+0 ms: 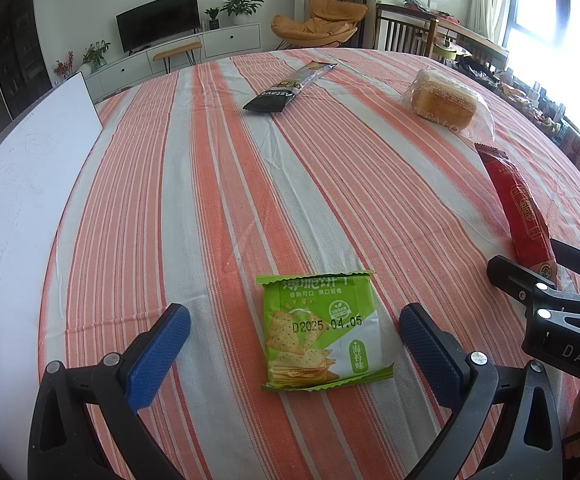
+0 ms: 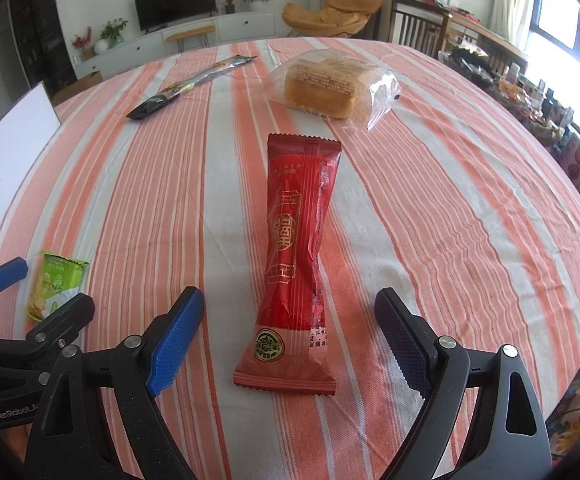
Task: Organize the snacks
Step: 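Set the red packet down and hold both tools open above the table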
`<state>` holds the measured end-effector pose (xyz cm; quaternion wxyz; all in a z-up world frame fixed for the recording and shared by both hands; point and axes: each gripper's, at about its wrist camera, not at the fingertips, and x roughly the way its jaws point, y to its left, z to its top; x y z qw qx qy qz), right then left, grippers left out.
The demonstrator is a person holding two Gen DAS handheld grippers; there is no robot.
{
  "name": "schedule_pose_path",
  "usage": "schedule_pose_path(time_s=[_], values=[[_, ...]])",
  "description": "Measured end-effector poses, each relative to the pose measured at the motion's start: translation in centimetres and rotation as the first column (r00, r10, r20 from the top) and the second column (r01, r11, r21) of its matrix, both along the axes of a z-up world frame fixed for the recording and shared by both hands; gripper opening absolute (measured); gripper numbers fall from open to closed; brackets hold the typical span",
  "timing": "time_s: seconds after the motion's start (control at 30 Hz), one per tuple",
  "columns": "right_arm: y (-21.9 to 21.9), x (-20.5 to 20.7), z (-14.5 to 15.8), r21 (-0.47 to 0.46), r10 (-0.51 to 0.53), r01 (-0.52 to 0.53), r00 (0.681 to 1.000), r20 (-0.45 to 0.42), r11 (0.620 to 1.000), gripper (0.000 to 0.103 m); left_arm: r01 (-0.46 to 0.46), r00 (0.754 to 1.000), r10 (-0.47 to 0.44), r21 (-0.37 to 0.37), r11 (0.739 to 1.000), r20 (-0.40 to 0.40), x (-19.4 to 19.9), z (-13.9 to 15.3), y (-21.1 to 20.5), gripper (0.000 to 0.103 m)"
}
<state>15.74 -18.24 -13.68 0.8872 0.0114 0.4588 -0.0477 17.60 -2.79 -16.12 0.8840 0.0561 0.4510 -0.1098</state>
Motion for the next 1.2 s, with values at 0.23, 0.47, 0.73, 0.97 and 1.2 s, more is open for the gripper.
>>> schedule_pose_path(time_s=[0.23, 0.47, 0.73, 0.97, 1.2], values=[[-0.02, 0.0, 0.02, 0.0, 0.0, 0.0, 1.0, 0.0, 1.0, 0.09, 0.0, 1.0, 0.0, 0.0, 1.0, 0.0, 0.0, 0.0, 0.0, 0.103], [0.05, -0.07, -0.05, 0.002, -0.005, 0.005, 1.0, -0.002, 1.0, 0.09, 0.0, 1.0, 0.0, 0.0, 1.0, 0.0, 0.0, 0.0, 0.0, 0.103], [0.16, -0.17, -0.02, 0.0, -0.009, 0.009, 1.0, 0.002, 1.0, 0.091, 0.0, 1.0, 0.0, 0.0, 1.0, 0.0, -0.01, 0.01, 0.0, 0.103], [0.14, 0.03, 0.08, 0.003, -0.003, 0.003, 1.0, -0.016, 1.0, 0.092, 0.0, 1.0, 0.0, 0.0, 1.0, 0.0, 0.0, 0.0, 0.0, 0.103], [0.18, 0.02, 0.13, 0.002, 0.001, 0.0, 1.0, -0.017, 1.0, 0.092, 0.0, 1.0, 0.0, 0.0, 1.0, 0.0, 0.0, 0.0, 0.0, 0.103]])
